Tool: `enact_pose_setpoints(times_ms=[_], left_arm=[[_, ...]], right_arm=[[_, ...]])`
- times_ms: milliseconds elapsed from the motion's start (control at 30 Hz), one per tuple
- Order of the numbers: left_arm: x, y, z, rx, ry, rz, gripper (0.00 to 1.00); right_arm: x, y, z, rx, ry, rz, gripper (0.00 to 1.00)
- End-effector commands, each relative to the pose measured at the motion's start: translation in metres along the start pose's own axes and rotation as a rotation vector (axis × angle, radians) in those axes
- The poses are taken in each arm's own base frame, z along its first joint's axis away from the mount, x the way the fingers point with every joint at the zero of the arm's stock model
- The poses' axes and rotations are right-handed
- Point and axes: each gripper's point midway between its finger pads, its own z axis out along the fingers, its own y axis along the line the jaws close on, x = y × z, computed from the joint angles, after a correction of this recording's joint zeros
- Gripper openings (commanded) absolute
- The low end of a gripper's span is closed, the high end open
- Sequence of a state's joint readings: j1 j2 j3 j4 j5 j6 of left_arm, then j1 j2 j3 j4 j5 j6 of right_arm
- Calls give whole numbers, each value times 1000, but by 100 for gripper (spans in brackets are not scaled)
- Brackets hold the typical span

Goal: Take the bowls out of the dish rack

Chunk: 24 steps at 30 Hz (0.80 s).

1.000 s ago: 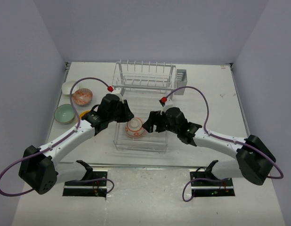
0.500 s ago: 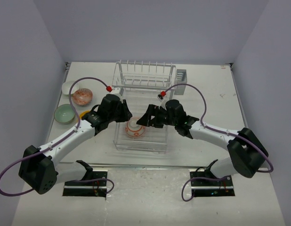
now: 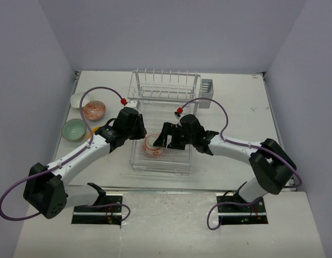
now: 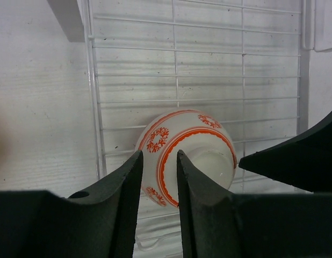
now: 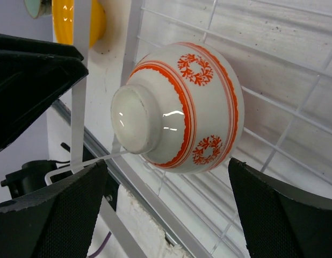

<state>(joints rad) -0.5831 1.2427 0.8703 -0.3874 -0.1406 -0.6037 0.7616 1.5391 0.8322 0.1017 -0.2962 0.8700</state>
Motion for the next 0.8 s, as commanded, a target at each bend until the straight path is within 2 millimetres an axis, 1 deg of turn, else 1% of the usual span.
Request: enact_pose_setpoints(times_ms=[0, 33, 167, 233, 467, 767], left_arm=[[-20, -1, -4, -25, -53, 33, 33], [-21, 0, -4, -31, -55, 34, 34], [-19, 2, -2, -42, -49, 39, 34], [-18, 2, -3, -39, -45, 39, 34], [-19, 4, -5, -48, -47, 45, 35], [-18, 6, -6, -59, -42, 54, 37]], right_arm=[[-15, 3, 3, 33, -41, -27, 94], [-17, 4, 4, 35, -43, -31, 96], [-18, -3, 10, 67, -39, -30, 97], [-17, -2, 12, 56, -33, -37, 99], [-16, -6, 19, 62, -21, -22, 99], [-10, 0, 22, 17, 2, 3, 99]])
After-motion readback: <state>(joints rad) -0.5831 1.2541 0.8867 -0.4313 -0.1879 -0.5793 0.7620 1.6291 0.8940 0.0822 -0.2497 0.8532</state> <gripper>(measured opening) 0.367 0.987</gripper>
